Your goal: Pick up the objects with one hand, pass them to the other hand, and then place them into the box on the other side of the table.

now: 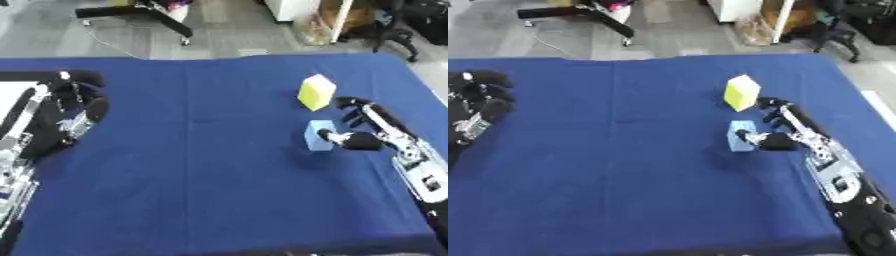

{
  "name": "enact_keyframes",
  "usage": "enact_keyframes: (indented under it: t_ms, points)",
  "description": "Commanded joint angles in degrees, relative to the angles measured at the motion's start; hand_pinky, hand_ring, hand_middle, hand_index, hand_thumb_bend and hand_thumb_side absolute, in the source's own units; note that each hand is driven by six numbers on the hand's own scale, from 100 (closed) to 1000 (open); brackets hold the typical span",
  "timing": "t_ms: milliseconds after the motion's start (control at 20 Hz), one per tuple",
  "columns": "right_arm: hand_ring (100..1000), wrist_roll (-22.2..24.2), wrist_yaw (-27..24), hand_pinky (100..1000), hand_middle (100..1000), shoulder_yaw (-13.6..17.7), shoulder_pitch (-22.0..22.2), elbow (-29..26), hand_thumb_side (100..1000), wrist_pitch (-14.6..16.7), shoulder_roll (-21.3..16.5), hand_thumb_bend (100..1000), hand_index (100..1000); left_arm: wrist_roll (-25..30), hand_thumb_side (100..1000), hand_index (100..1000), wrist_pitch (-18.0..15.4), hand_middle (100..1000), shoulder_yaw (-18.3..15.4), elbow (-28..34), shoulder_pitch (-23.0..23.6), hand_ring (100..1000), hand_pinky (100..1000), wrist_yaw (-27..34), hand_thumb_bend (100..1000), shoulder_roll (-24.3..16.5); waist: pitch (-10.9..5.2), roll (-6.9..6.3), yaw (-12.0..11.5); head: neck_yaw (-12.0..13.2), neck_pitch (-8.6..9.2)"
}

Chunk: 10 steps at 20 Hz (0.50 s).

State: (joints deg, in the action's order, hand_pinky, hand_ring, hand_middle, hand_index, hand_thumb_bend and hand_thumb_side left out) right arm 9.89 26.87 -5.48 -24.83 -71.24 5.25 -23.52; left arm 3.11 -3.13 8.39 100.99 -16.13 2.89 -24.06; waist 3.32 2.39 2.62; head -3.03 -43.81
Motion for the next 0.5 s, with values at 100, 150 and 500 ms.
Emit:
enact_keyframes:
  t_ms: [100, 150, 500]
  points:
    - [712, 1.49, -0.11, 669, 801, -0.39, -1.76, 0.65, 413, 0.74, -0.86, 518, 906, 0.13, 528, 745, -0.23, 632, -0.30, 0.39, -0.64, 600, 582, -0.39, 563, -0.19, -0.37, -0.14, -0.14, -0.09, -0.31]
    - [711, 1.81, -0.05, 670, 799, -0.52, -1.95, 0.86, 412, 0.90, -0.88, 518, 905, 0.14, 528, 745, -0.25, 632, -0.31, 0.36, -0.65, 600, 582, -0.40, 563, -0.15, -0.38, -0.13, -0.16, -0.10, -0.31]
    - [708, 4.16, 0.98, 676, 790, -1.31, -2.83, 2.11, 397, 1.57, -1.14, 514, 899, 0.18, 529, 745, -0.31, 632, -0.39, 0.19, -0.68, 599, 583, -0.48, 562, 0.00, -0.40, -0.06, -0.40, -0.25, -0.31]
